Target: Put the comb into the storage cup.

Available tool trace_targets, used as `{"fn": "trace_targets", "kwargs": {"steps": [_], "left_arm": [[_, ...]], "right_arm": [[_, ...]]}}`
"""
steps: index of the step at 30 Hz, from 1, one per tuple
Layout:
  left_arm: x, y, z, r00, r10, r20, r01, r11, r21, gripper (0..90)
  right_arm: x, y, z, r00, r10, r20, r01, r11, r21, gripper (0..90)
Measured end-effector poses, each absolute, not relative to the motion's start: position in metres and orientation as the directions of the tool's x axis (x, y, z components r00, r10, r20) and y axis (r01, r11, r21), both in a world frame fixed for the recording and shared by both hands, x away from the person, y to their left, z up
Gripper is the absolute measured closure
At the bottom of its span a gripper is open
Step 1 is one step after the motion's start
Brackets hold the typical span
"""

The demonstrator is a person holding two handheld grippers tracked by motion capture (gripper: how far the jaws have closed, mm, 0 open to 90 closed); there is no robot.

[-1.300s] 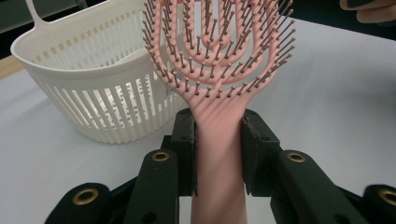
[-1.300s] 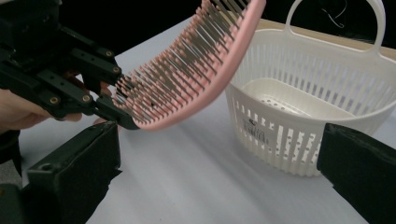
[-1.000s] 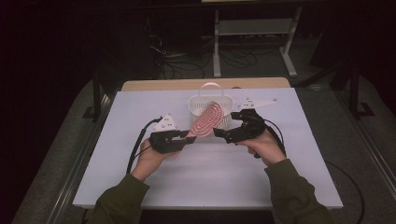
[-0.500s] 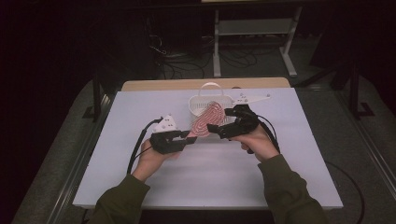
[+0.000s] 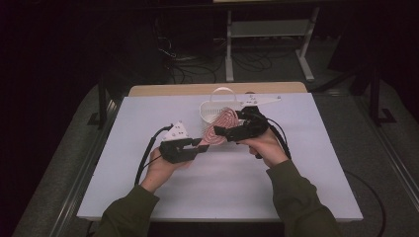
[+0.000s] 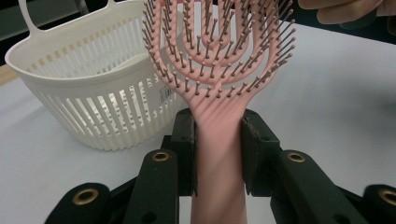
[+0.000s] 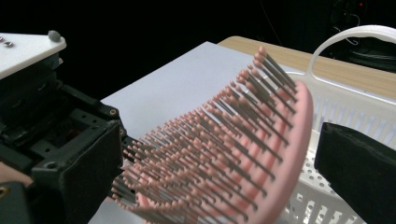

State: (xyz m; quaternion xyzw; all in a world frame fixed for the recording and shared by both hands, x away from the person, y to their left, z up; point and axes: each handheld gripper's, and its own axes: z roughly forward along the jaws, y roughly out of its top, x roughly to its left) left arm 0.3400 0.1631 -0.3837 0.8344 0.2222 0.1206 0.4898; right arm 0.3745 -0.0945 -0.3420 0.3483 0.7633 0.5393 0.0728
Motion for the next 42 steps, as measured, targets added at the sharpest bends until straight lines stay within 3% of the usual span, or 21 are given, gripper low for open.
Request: {"fn": "trace_targets", "kwargs": {"steps": [9,42], "left_arm": [[0.3398,0.1643,-0.3833,0.868,0.497,-0.005,0.245,-0.42,0.874,70.2],[0.3394,0.1623,-0.3875,0.86,0.51,0.006,0.243,-0.419,0.875,70.1]], "right_arm": [[0.3749,-0.0894,-0.3452,-0.746,0.609,0.269,0.462,0.182,0.868,4.5],[0.3768,-0.0964,-0.3493,-0.719,0.592,0.365,0.528,0.123,0.84,36.1]]}}
